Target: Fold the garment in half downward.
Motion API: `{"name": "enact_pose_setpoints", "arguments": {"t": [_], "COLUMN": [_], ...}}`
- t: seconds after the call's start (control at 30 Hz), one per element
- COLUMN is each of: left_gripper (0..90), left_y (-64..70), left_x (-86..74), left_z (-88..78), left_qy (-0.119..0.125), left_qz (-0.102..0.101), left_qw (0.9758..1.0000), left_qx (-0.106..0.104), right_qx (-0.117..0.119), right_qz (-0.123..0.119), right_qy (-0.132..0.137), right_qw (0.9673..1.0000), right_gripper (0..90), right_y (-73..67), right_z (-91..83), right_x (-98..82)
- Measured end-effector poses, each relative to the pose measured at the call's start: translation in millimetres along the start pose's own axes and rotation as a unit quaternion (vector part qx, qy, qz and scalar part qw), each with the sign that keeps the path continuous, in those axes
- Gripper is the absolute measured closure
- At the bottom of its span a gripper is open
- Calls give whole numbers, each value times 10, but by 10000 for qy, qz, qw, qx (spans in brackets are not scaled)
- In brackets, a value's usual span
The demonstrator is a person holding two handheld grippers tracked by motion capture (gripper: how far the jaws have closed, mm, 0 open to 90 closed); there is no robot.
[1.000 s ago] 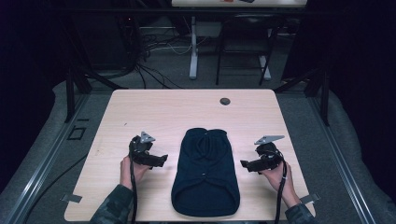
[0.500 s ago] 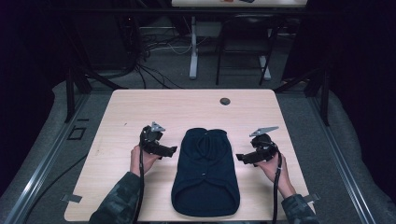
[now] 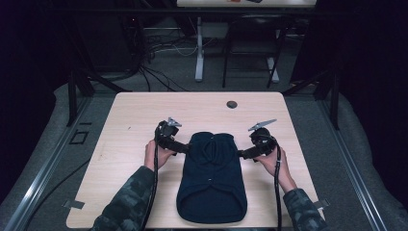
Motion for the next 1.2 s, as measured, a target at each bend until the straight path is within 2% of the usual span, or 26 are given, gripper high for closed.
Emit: {"name": "enact_pose_setpoints", "arguments": {"t": [0.2, 0.3, 0.47, 0.67, 0.7, 0.77, 0.83, 0.93, 0.97, 1.07, 1.2], "left_gripper": [3, 14, 36, 104, 124, 150, 160, 223, 235, 268, 329], "left_y": [-7, -16, -41, -79, -79, -80, -73, -56, -56, -49, -36], "left_x": [93, 132, 193, 251, 251, 266, 270, 260, 255, 240, 230], "left_z": [118, 196, 324, 503, 503, 537, 566, 604, 613, 644, 666], "left_qy": [-70, -132, -210, -415, -415, -443, -477, -517, -544, -589, -659], "left_qz": [-9, -55, -104, -174, -174, -173, -118, -89, -73, -47, 6], "left_qw": [10000, 9999, 9997, 9990, 9990, 9988, 9988, 9986, 9985, 9982, 9978], "left_qx": [18, -26, 25, 61, 61, 78, 89, 26, 39, -20, -67], "right_qx": [130, 135, 135, 67, 9, -16, -29, -9, 18, 36, 42], "right_qz": [-2, 20, 26, 144, 145, 154, 206, 224, 332, 298, 241], "right_qy": [-46, -73, -108, -273, -215, -351, -347, -526, -472, -600, -643], "right_qw": [9999, 9999, 9998, 9995, 9997, 9993, 9992, 9984, 9983, 9977, 9976], "right_gripper": [103, 132, 174, 308, 323, 361, 377, 441, 449, 473, 482], "right_y": [-9, -10, -4, 20, 30, 51, 55, 82, 65, 72, 65], "right_z": [116, 185, 291, 493, 524, 583, 614, 697, 729, 758, 772], "right_x": [163, 236, 350, 495, 512, 520, 525, 502, 500, 477, 475]}}
Point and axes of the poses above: each handheld gripper's, and its own axes: z roughly forward along the jaws, x roughly out of its top, y roughly to its right, the point moved 6 cm from there along z, roughly forward along the jaws, and after that the axes turned 6 degrees about -x, right-handed, at the moved point
